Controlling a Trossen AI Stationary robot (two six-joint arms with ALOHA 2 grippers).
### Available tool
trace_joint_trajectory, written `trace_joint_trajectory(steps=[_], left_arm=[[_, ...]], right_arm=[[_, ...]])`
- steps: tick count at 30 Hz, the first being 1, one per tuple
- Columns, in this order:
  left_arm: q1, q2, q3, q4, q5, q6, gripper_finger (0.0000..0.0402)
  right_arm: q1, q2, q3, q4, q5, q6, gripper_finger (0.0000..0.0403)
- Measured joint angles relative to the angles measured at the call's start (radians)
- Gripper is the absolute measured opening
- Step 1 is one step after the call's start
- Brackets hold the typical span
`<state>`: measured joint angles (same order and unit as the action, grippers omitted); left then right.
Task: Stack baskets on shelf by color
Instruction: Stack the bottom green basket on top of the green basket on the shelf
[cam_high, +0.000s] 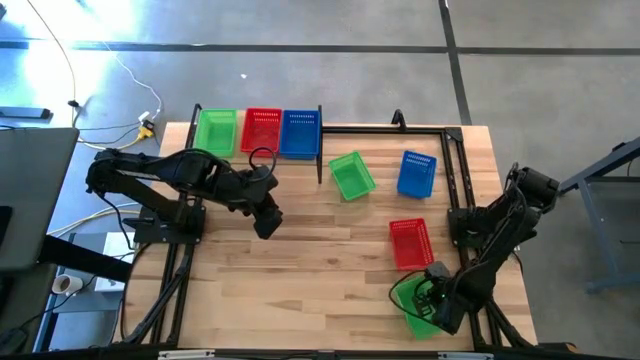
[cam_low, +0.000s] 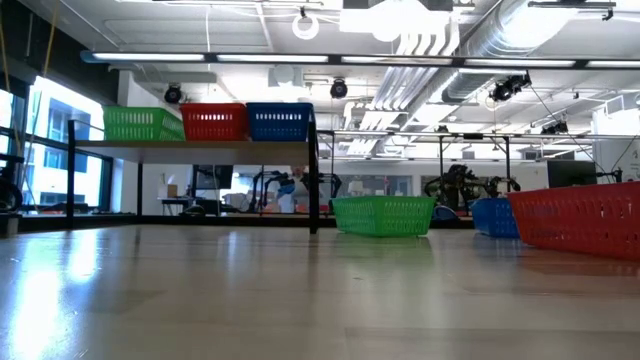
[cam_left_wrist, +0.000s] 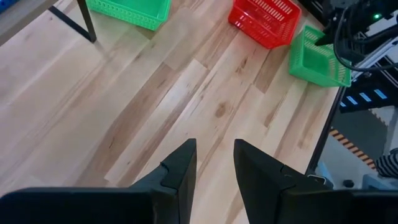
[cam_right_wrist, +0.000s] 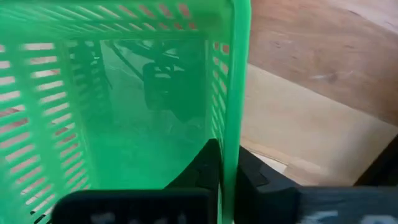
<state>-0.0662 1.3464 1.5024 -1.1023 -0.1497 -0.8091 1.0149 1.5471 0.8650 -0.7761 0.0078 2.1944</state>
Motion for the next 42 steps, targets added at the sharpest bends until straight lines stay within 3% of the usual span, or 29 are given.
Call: trace_joint_trajectory(steps=[10, 16, 27, 42], left_arm=[[0.0, 0.0, 0.0, 0.0, -0.008, 0.001, 0.0099], [0.0, 0.0, 0.0, -0.002, 0.009, 0.095, 0.0125], [0.105, 0.0, 0.0, -0.01, 0.013, 0.125, 0.0215], [0.194, 0.0, 0.0, -0.01, 0.063, 0.272, 0.0204]], right_arm=[[-0.028, 0.0, 0.068, -0.005, 0.08, -0.062, 0.0], [-0.097, 0.0, 0.137, -0.03, 0.148, -0.168, 0.0], [-0.358, 0.0, 0.27, -0.116, 0.194, -0.508, 0.0], [-0.677, 0.0, 0.421, -0.122, 0.244, -0.932, 0.0]])
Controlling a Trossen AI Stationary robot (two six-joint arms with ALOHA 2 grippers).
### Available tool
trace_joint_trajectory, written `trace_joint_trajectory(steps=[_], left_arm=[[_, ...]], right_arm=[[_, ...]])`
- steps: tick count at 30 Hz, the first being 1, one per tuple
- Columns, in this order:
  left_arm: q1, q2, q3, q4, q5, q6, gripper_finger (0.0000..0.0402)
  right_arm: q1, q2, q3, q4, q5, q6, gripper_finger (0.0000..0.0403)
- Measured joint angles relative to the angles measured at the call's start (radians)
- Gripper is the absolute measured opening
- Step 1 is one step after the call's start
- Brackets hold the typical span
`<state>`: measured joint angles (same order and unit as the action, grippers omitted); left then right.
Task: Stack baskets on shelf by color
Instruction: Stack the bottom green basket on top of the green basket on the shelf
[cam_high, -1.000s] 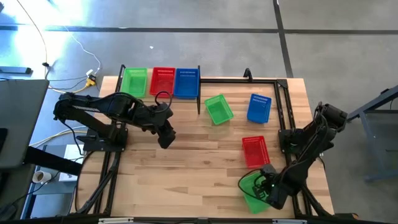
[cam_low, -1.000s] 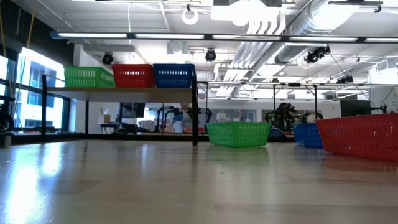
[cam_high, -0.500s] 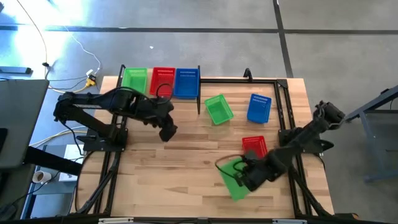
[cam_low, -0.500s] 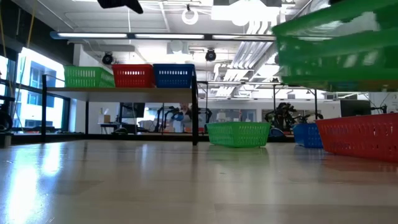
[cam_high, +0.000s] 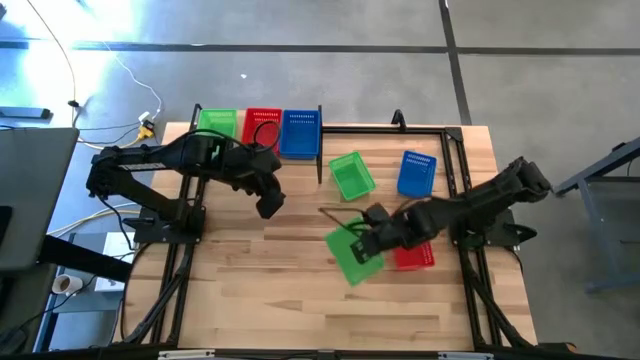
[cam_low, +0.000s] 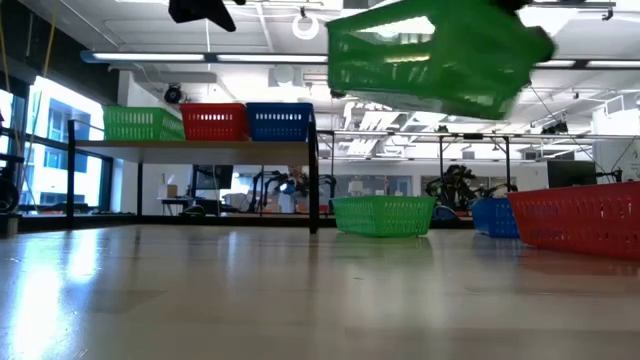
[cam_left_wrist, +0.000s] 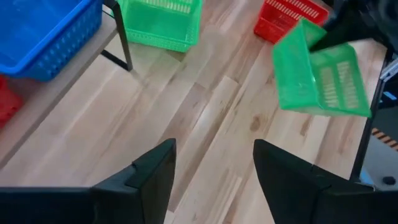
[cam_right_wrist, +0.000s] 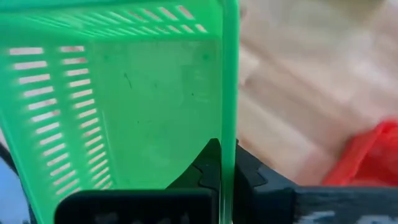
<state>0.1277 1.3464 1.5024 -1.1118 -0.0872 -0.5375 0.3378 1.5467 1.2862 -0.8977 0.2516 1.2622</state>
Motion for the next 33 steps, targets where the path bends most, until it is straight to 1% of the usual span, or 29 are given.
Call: trace_joint_trajectory(steps=[5, 10, 17, 23, 29, 33], left_arm=[[0.021, 0.0, 0.0, 0.0, 0.0, 0.041, 0.0203], [0.044, 0.0, 0.0, 0.001, -0.003, 0.097, 0.0203], [0.071, 0.0, 0.0, 0.007, 0.001, 0.081, 0.0203], [0.075, 0.039, 0.002, 0.008, 0.05, 0.081, 0.0203], [0.076, 0.091, 0.002, 0.011, 0.049, 0.08, 0.0204], [0.075, 0.119, 0.002, 0.012, 0.05, 0.073, 0.0204]], right_arm=[[-0.082, 0.004, 0.051, -0.004, 0.031, -0.109, 0.0], [-0.144, 0.04, 0.118, -0.005, 0.038, -0.22, 0.0], [-0.207, 0.123, 0.227, -0.054, 0.031, -0.331, 0.0], [-0.25, 0.198, 0.319, -0.101, 0.027, -0.463, 0.0], [-0.287, 0.244, 0.353, -0.108, 0.007, -0.565, 0.0], [-0.309, 0.253, 0.354, -0.109, 0.006, -0.59, 0.0]])
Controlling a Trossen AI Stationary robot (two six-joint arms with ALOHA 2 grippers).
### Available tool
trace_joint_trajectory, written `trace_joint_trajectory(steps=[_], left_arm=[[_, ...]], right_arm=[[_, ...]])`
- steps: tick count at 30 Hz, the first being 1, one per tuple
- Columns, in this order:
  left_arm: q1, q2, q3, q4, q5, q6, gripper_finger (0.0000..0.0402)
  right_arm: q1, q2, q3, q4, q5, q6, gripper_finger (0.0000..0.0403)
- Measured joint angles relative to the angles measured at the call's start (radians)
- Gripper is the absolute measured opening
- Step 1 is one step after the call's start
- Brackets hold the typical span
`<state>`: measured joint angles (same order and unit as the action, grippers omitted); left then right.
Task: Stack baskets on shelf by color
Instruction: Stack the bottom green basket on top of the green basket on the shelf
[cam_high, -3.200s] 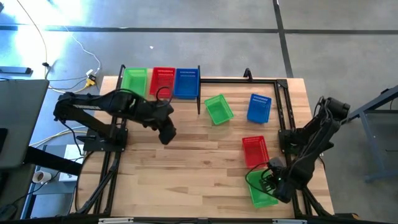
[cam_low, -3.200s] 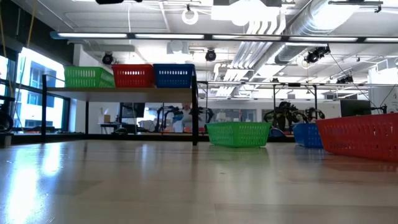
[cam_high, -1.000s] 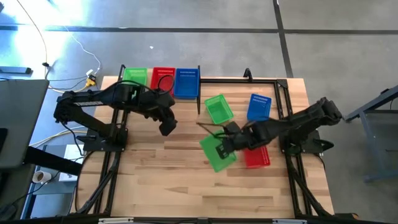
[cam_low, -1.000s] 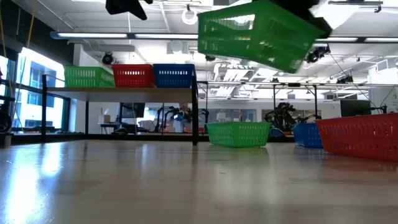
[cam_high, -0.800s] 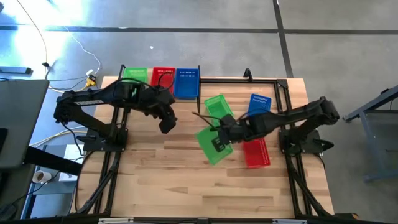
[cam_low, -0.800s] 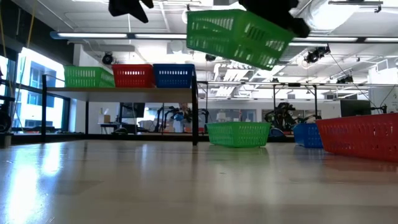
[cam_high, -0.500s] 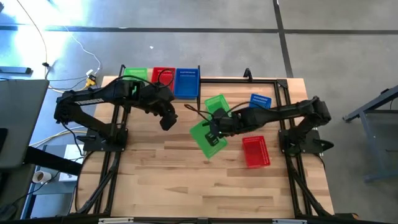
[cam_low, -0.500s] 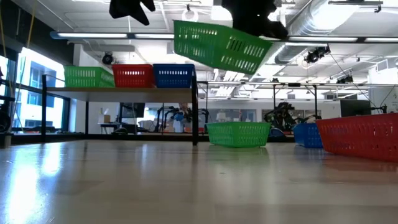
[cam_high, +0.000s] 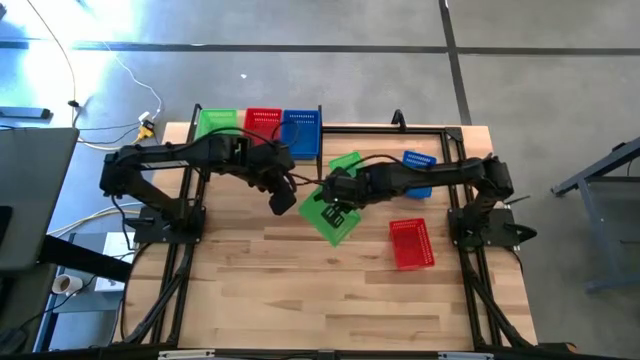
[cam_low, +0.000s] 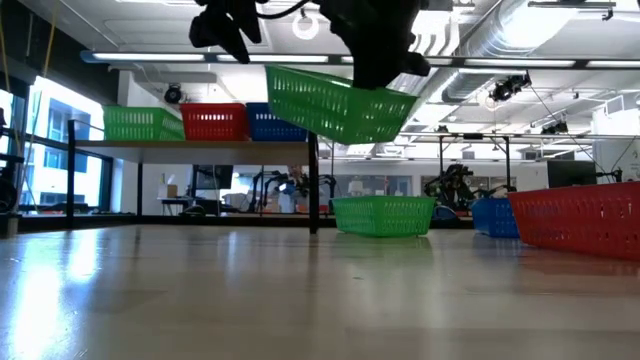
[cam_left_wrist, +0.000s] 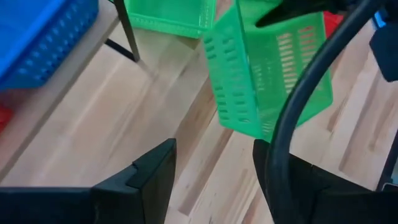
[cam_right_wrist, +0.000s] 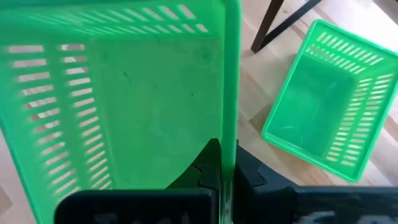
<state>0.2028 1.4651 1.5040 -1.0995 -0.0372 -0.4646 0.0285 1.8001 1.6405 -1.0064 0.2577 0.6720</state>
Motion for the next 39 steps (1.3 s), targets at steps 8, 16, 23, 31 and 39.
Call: trace_joint_trajectory(steps=[8, 16, 23, 31, 39], left_arm=[[0.0, 0.053, -0.001, -0.001, 0.0, -0.004, 0.0204], [0.001, 0.062, -0.001, -0.001, 0.0, -0.02, 0.0204], [-0.014, 0.062, -0.001, -0.002, 0.0, -0.02, 0.0201], [-0.09, 0.049, -0.001, -0.03, 0.012, 0.113, 0.0183], [-0.217, 0.045, -0.001, -0.059, 0.019, 0.235, 0.0178]], right_arm=[[-0.03, 0.001, 0.0, 0.008, 0.004, 0.001, 0.0], [-0.055, 0.001, 0.0, 0.001, 0.021, 0.051, 0.0], [-0.085, 0.001, 0.0, -0.002, 0.034, 0.141, 0.0], [-0.123, 0.001, 0.001, 0.036, 0.004, 0.23, 0.0], [-0.077, 0.003, 0.01, 0.084, -0.016, 0.282, 0.0]])
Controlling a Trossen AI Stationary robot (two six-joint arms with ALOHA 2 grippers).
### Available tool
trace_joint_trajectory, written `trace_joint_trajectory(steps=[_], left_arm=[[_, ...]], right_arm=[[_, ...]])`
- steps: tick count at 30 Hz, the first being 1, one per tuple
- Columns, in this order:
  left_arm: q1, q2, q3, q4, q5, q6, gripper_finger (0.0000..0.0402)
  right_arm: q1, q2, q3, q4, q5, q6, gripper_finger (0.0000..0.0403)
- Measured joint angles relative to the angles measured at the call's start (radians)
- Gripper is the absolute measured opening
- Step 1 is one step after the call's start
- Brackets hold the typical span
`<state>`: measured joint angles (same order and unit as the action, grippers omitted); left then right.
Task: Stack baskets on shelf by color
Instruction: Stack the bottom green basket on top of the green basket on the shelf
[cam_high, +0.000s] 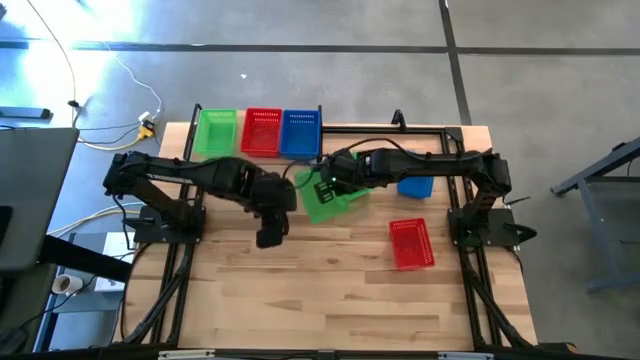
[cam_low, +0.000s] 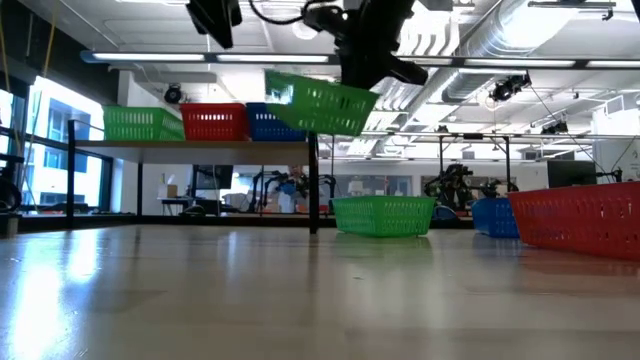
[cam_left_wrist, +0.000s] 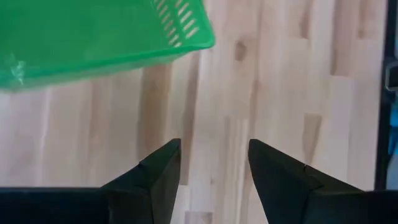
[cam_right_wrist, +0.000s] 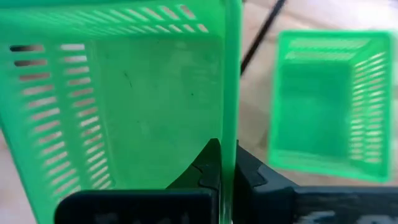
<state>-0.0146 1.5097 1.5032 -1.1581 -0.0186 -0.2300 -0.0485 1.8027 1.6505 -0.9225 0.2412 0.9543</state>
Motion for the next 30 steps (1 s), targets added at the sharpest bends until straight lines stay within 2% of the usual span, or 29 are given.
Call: trace_joint_trajectory(steps=[9, 14, 18, 23, 25, 30], left_arm=[[-0.137, 0.0, 0.0, 0.003, -0.051, 0.109, 0.018], [-0.205, 0.0, 0.0, 0.003, -0.085, 0.095, 0.018], [-0.237, 0.0, 0.0, -0.007, -0.185, 0.095, 0.018], [-0.221, -0.003, 0.0, -0.087, -0.256, 0.044, 0.018], [-0.2, -0.017, 0.0, -0.113, -0.259, 0.025, 0.0178], [-0.139, -0.058, 0.0, -0.071, -0.264, 0.059, 0.0173]], right_arm=[[0.046, 0.0, 0.0, 0.021, 0.035, 0.067, 0.0], [0.069, 0.0, 0.0, 0.028, 0.052, 0.123, 0.0], [0.088, 0.0, 0.0, 0.073, 0.054, 0.127, 0.0], [0.12, 0.0, 0.0, 0.054, 0.053, 0.122, 0.0], [0.135, 0.0, 0.0, 0.028, 0.091, 0.117, 0.0], [0.162, 0.0, 0.0, 0.02, 0.134, 0.031, 0.0]])
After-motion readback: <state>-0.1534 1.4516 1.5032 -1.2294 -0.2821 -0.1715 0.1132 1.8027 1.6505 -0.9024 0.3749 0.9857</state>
